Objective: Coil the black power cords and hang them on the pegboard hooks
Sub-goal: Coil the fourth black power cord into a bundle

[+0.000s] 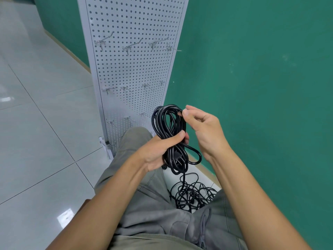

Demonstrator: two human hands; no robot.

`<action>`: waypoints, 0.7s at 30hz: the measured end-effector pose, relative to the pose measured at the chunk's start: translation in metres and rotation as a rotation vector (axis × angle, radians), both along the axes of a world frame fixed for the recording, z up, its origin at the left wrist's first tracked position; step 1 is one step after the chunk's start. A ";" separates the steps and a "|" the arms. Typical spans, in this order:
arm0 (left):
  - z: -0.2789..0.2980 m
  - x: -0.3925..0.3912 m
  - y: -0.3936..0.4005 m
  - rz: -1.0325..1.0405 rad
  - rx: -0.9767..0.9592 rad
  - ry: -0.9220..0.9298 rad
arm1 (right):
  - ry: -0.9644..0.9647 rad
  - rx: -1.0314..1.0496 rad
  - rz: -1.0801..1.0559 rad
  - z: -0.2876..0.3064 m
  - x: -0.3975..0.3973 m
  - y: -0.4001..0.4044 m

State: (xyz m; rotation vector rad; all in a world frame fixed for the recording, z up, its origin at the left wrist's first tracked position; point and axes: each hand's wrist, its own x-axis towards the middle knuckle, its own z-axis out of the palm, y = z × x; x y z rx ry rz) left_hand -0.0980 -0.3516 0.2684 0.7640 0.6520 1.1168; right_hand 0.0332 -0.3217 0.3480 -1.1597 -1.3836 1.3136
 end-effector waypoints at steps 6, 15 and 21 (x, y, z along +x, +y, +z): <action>0.002 0.002 0.002 0.140 0.055 -0.013 | -0.004 -0.108 0.159 -0.034 0.012 0.009; 0.011 -0.028 0.014 0.533 -0.126 -0.264 | -0.264 -0.340 0.459 -0.099 0.024 -0.009; 0.014 -0.045 0.015 0.841 -0.219 -0.311 | -0.369 -0.243 0.449 -0.095 0.028 -0.017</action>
